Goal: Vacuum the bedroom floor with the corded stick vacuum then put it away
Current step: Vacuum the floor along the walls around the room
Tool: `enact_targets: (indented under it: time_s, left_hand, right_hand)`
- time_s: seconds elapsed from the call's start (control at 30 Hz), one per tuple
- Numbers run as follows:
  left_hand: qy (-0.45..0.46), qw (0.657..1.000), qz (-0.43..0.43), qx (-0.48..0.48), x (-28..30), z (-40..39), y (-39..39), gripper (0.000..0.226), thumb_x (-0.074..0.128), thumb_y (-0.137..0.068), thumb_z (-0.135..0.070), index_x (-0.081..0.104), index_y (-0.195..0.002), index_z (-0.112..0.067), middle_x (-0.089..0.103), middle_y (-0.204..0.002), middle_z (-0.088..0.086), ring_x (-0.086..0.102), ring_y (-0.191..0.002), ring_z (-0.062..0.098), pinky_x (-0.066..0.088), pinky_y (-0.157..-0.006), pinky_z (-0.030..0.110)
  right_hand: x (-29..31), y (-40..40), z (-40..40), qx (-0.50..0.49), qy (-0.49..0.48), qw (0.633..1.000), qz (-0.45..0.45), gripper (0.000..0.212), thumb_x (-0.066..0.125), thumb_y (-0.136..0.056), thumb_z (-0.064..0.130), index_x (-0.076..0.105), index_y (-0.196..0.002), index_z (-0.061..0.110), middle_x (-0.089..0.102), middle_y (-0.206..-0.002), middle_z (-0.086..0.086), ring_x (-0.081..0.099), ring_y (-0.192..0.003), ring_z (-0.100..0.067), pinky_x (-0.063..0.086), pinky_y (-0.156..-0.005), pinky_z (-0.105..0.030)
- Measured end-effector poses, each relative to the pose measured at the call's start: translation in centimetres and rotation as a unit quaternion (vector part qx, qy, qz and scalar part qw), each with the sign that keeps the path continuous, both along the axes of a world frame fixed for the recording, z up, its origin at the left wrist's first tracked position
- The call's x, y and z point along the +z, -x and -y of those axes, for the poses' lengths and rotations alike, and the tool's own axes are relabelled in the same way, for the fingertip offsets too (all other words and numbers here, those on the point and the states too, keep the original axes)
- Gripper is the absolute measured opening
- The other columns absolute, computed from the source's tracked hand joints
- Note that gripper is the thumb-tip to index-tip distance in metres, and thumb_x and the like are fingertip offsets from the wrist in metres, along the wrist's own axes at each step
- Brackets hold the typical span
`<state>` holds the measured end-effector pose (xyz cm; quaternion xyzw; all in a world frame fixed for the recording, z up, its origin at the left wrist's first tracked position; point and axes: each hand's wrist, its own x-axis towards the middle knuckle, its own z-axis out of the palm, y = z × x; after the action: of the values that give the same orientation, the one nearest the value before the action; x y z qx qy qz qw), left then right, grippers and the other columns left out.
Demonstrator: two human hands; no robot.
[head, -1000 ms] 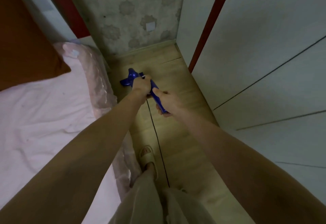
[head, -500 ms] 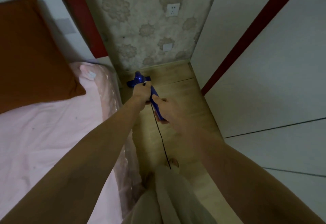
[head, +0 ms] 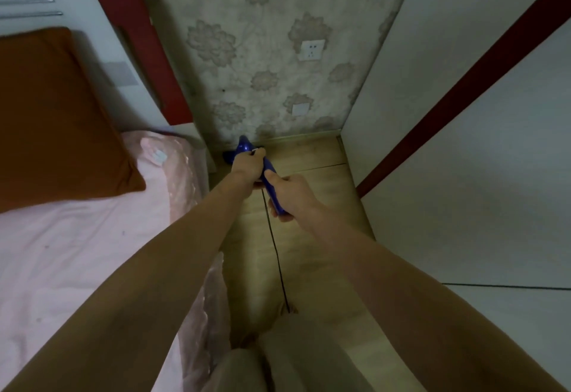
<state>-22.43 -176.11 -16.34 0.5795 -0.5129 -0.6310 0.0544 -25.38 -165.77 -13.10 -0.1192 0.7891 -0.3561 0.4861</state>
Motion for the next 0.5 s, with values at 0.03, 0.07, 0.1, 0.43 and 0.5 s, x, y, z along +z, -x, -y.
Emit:
enact_targets:
  time_s: [0.03, 0.07, 0.1, 0.43, 0.5]
  left_hand:
    - [-0.004, 1.000, -0.002, 0.007, 0.0, -0.2, -0.1, 0.029, 0.043, -0.102, -0.027, 0.055, -0.116, -0.005, 0.057, -0.108, 0.013, 0.056, -0.080, 0.021, 0.042, -0.052, 0.026]
    - [-0.008, 1.000, -0.006, 0.013, 0.1, -0.5, -0.4, 0.026, 0.043, -0.102, -0.026, 0.054, -0.113, -0.006, 0.057, -0.107, 0.013, 0.056, -0.077, 0.019, 0.042, -0.053, 0.026]
    - [-0.013, 1.000, -0.008, 0.015, 0.4, -0.9, -0.6, 0.023, 0.043, -0.102, -0.026, 0.053, -0.110, -0.007, 0.058, -0.105, 0.012, 0.055, -0.073, 0.017, 0.042, -0.052, 0.025]
    - [-0.038, 0.999, -0.023, -0.024, 3.3, -5.3, -4.6, 0.020, 0.048, -0.100, -0.026, 0.056, -0.095, -0.009, 0.057, -0.079, 0.004, 0.055, -0.065, 0.014, 0.040, -0.046, 0.022]
    - [-0.045, 0.998, -0.029, -0.026, 3.5, -4.9, -5.4, 0.023, 0.049, -0.099, -0.029, 0.056, -0.106, -0.008, 0.059, -0.083, 0.005, 0.055, -0.067, 0.015, 0.040, -0.047, 0.023]
  right_hand:
    - [0.3, 0.1, -0.3, 0.013, -0.004, 1.000, -0.004, 0.046, 0.045, -0.099, 0.046, 0.058, -0.108, 0.003, 0.063, -0.076, -0.008, 0.057, -0.052, -0.014, 0.046, -0.046, -0.022]
    - [0.5, 0.1, -0.7, 0.026, -0.009, 1.000, -0.009, 0.046, 0.045, -0.099, 0.046, 0.059, -0.107, 0.004, 0.063, -0.075, -0.007, 0.057, -0.052, -0.013, 0.047, -0.047, -0.022]
    - [0.9, 0.1, -1.2, 0.034, -0.011, 0.999, -0.013, 0.045, 0.045, -0.099, 0.046, 0.059, -0.106, 0.004, 0.062, -0.074, -0.006, 0.057, -0.052, -0.012, 0.047, -0.047, -0.021]
    - [4.9, -4.7, -5.7, -0.045, -0.039, 0.998, 0.020, 0.039, 0.044, -0.098, 0.048, 0.054, -0.106, 0.011, 0.062, -0.072, -0.002, 0.057, -0.054, -0.010, 0.045, -0.048, -0.021]
    - [5.7, -5.5, -5.3, -0.050, -0.036, 0.998, 0.025, 0.035, 0.044, -0.099, 0.047, 0.052, -0.094, 0.013, 0.060, -0.072, -0.002, 0.056, -0.055, -0.010, 0.045, -0.050, -0.021]
